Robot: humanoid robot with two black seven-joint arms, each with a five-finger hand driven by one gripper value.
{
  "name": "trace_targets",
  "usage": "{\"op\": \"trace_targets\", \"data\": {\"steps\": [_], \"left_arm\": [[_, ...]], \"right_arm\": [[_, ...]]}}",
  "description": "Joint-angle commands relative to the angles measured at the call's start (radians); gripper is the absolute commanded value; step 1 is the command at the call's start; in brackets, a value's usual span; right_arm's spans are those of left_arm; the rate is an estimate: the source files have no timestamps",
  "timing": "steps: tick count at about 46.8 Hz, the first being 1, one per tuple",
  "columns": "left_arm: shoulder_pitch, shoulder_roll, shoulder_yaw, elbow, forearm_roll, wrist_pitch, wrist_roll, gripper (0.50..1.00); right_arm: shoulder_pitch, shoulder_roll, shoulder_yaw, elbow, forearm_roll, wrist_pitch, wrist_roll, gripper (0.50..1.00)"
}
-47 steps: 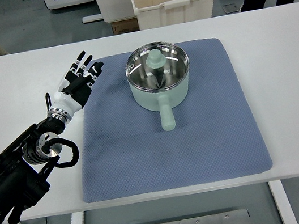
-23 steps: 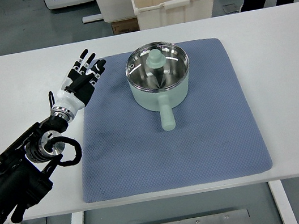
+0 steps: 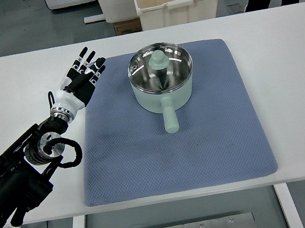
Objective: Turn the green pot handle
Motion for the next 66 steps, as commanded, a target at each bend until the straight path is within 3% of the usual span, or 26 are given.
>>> {"op": "trace_targets", "data": {"steps": [1,6,14,27,43,66], "left_arm": [[0.001,0.001,0.000,-0.004,0.001,0.000,0.000,1.000],[0.006,0.004,-0.014,-0.008,0.002,-0.005,-0.004,1.000],[0.006,0.010,-0.031,-0.011,0.011,-0.055,-0.055,1.000],[0.008,0.030,-0.077,-0.083,0.037,-0.163,-0.058,1.000],[0.006,0.061,-0.166,-0.278,0.252,-0.275,-0.069,1.000],[-0.014,0.067,-0.170,-0.518,0.657,-0.295,-0.070,1.000]], "right_arm": [[0.000,0.000,0.000,0.000,0.000,0.000,0.000,1.000],[0.000,0.000,0.000,0.000,0.000,0.000,0.000,1.000],[0.000,0.000,0.000,0.000,0.000,0.000,0.000,1.000],[0.000,0.000,0.000,0.000,0.000,0.000,0.000,1.000],[0.000,0.000,0.000,0.000,0.000,0.000,0.000,1.000],[0.000,0.000,0.000,0.000,0.000,0.000,0.000,1.000]]}}
